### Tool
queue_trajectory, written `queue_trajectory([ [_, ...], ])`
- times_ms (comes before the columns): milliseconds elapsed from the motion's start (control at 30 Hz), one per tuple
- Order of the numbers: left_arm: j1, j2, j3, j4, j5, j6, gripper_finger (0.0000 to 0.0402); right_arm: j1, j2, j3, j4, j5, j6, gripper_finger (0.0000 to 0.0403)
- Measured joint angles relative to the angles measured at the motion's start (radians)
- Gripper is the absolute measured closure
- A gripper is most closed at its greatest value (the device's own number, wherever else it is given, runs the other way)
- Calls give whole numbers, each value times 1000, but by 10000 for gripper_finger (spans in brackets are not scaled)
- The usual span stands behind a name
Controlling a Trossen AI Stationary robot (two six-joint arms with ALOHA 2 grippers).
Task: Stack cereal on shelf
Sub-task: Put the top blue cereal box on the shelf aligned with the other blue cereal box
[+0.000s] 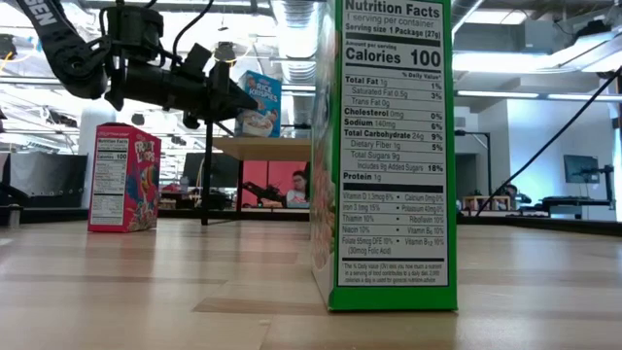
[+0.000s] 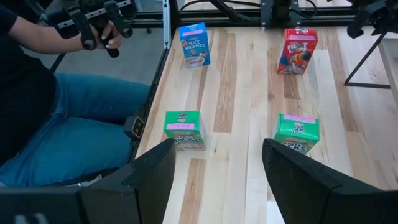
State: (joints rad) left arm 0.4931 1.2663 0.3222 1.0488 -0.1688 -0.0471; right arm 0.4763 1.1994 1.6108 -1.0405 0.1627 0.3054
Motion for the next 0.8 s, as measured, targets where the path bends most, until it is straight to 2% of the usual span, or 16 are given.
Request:
queue_trajectory([
  [367, 0, -3, 0, -3, -1, -9, 208, 0, 0, 0, 0, 0, 0, 137],
  [800, 0, -3, 0, -3, -1, -41, 154, 0, 0, 0, 0, 0, 0, 137],
])
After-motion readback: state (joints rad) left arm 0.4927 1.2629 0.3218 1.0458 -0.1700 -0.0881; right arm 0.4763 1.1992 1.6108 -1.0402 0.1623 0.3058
